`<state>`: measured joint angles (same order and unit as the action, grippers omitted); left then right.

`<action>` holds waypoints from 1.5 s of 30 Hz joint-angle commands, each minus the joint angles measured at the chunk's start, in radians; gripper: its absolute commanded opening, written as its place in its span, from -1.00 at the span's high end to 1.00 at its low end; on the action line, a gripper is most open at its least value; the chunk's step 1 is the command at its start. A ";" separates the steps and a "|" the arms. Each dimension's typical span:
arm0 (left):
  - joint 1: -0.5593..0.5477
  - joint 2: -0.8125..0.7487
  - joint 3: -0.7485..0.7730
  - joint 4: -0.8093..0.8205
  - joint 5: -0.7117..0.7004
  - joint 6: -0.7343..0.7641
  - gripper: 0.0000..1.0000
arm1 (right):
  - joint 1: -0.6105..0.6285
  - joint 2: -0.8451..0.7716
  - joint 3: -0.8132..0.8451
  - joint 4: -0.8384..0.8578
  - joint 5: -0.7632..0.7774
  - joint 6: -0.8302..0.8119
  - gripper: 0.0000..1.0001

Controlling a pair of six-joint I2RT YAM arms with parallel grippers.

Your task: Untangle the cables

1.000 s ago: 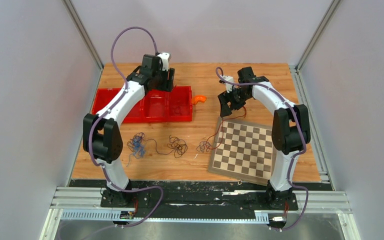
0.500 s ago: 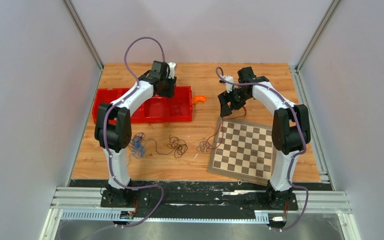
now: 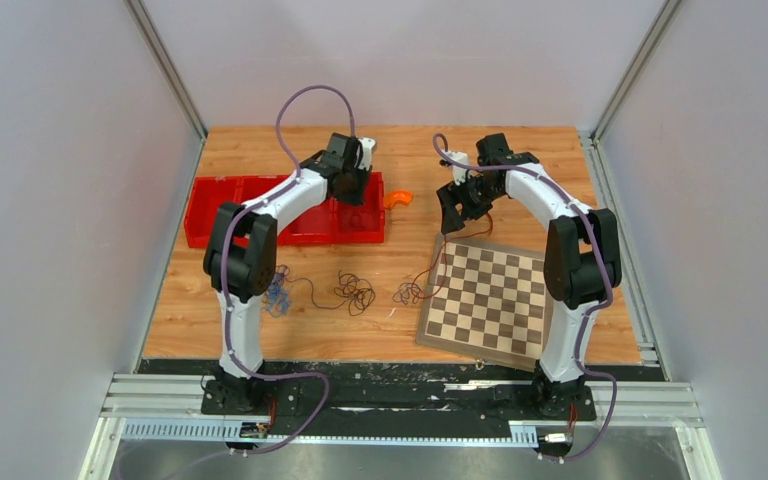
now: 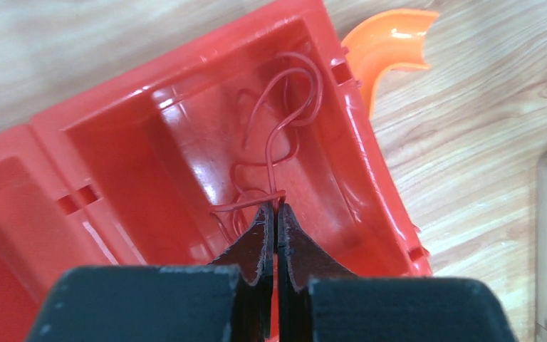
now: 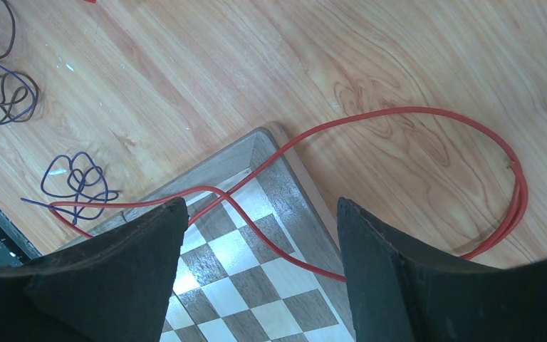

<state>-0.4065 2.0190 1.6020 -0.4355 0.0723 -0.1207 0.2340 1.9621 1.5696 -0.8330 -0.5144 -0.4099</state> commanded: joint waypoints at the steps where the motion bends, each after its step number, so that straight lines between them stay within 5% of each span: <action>1: 0.005 0.079 0.022 -0.004 -0.011 -0.046 1.00 | -0.003 0.002 0.006 0.010 -0.017 0.007 -0.50; 8: 0.007 0.118 0.060 -0.023 0.057 -0.057 0.99 | -0.004 -0.012 -0.003 -0.009 -0.019 -0.026 -0.49; 10: 0.008 0.072 0.068 -0.019 0.098 -0.054 0.81 | -0.004 -0.019 -0.003 -0.015 -0.023 -0.033 -0.49; 14: 0.008 -0.044 0.096 -0.020 0.148 -0.048 0.13 | -0.004 -0.034 0.001 -0.025 -0.041 -0.036 -0.49; 22: 0.008 -0.214 0.145 -0.098 0.150 0.008 -0.46 | -0.004 -0.081 0.015 -0.050 -0.038 -0.049 -0.49; 25: 0.008 -0.284 0.079 -0.122 0.195 0.065 -0.51 | -0.004 -0.099 0.014 -0.069 -0.035 -0.036 -0.48; 32: -0.031 -0.521 -0.351 0.140 0.641 0.119 -0.43 | -0.005 -0.144 -0.076 -0.060 -0.070 0.096 -0.37; 45: -0.240 -0.404 -0.589 0.328 0.643 0.092 -0.48 | 0.014 -0.102 -0.180 0.038 -0.072 0.207 -0.25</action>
<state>-0.6209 1.5848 1.0576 -0.2138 0.6956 -0.0368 0.2352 1.8519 1.4143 -0.8619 -0.5789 -0.2405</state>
